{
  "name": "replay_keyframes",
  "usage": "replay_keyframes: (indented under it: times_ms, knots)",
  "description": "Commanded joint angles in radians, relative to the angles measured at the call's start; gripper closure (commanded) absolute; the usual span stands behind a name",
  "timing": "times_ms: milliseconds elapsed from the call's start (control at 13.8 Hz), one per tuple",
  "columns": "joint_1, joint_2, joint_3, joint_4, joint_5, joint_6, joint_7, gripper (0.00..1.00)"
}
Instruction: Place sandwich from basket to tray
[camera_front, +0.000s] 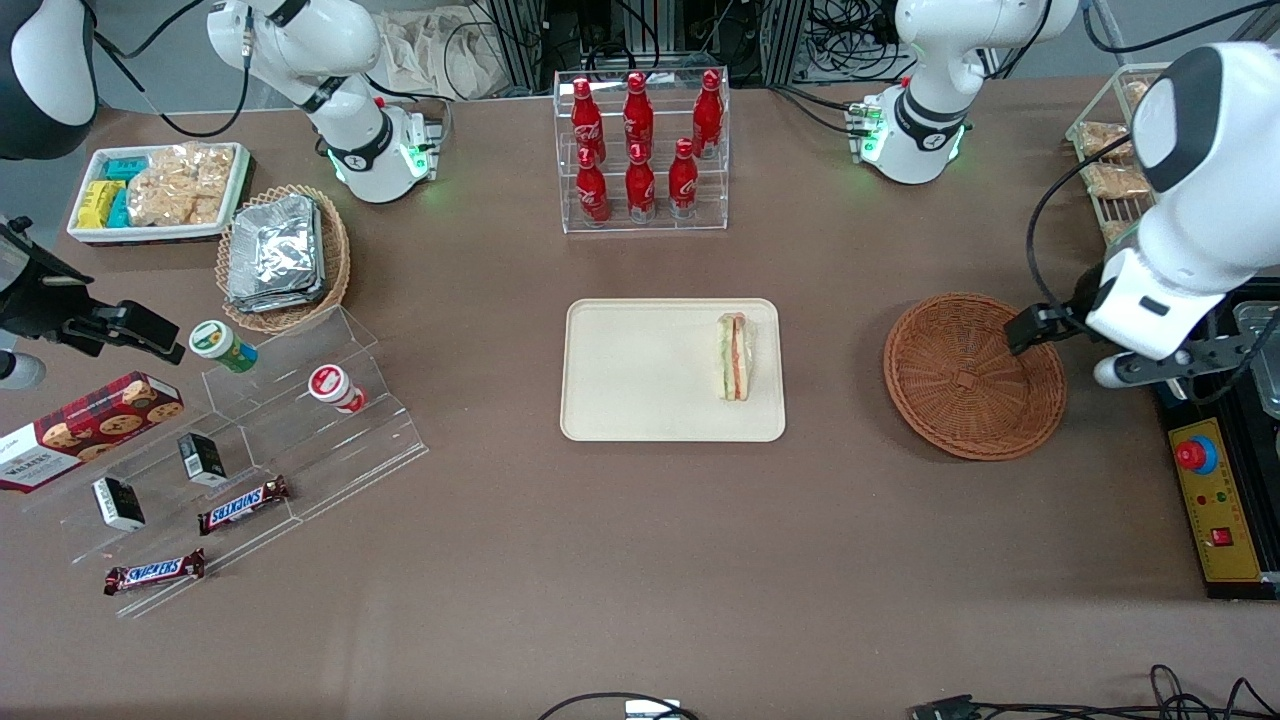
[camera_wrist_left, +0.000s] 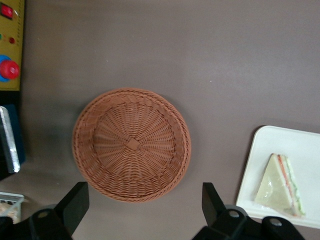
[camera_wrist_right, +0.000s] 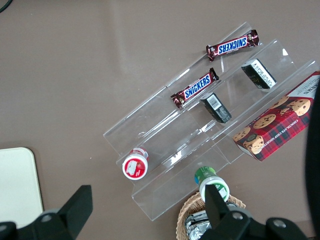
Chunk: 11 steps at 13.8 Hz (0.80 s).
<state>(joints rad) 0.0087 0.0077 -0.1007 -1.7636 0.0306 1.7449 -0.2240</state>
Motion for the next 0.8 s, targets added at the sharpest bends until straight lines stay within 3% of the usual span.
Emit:
replay_keyframes:
  times_ms: [0,578,723]
  knots:
    - [0.033,-0.063,-0.019,0.004,-0.018,-0.044,0.051,0.00]
    - [0.050,-0.066,-0.037,0.147,-0.026,-0.220,0.130,0.00]
    - [0.057,-0.060,-0.037,0.151,-0.066,-0.220,0.129,0.00]
